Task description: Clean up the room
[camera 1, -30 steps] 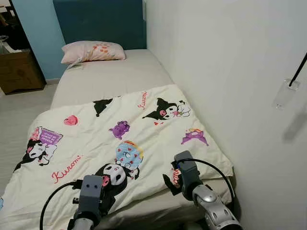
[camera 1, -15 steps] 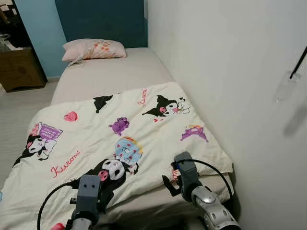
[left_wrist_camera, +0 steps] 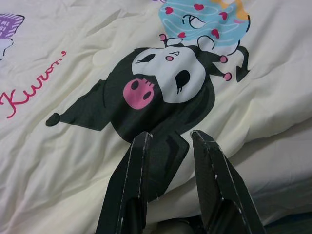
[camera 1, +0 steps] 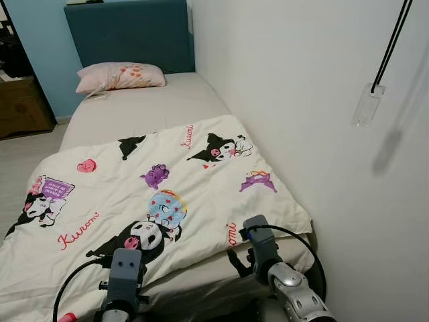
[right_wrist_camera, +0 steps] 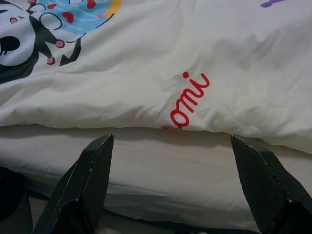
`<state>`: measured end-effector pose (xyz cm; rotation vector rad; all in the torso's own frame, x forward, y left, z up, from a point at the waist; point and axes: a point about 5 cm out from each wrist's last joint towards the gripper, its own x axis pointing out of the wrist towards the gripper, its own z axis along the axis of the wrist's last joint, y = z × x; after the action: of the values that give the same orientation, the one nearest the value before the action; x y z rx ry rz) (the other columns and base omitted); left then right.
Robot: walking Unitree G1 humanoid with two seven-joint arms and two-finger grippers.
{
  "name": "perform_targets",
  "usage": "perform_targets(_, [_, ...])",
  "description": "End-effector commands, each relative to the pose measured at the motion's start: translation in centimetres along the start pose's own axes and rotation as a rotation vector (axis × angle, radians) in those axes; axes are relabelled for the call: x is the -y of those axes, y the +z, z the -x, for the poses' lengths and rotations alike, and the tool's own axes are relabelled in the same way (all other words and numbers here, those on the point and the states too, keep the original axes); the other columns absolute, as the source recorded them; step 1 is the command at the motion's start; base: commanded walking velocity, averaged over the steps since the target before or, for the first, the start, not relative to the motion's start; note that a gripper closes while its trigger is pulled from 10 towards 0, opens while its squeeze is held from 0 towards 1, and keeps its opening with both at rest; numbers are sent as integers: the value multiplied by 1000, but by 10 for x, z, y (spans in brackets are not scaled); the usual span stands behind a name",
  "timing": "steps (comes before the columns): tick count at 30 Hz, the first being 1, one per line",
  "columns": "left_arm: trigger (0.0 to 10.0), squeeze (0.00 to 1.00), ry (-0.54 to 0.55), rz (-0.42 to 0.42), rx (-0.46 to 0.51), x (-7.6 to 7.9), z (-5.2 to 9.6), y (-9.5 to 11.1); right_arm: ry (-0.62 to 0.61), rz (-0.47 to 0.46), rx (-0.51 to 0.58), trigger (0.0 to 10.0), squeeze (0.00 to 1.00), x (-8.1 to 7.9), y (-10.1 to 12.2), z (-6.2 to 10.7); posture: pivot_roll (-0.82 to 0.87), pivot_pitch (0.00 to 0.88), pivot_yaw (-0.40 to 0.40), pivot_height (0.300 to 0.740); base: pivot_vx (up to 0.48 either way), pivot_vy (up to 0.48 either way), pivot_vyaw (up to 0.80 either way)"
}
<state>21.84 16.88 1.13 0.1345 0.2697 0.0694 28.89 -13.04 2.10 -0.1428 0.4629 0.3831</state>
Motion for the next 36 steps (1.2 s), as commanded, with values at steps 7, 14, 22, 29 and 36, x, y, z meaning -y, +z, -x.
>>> perform_targets(7, [10000,0,12,-3,-28,0,7,-7,78,115,0,10000,0,-7,4,-2,-52,36,-28,576,0,0,0])
perform_targets(14, [10000,0,27,-10,-29,-4,9,-7,93,199,-19,10000,0,-5,7,-7,-44,51,-45,576,0,0,0])
perform_targets(22, [10000,0,3,-76,-12,-5,7,-5,93,378,-88,10000,0,3,14,-16,-42,86,-73,576,0,0,0])
perform_targets(29, [10000,0,-26,-164,43,-13,2,6,105,560,-118,0,0,13,24,-23,-28,144,-97,576,0,0,0])
perform_targets(36, [10000,0,-52,-172,143,-25,1,31,104,788,-124,3255,0,18,39,-28,-10,213,-95,576,0,0,0])
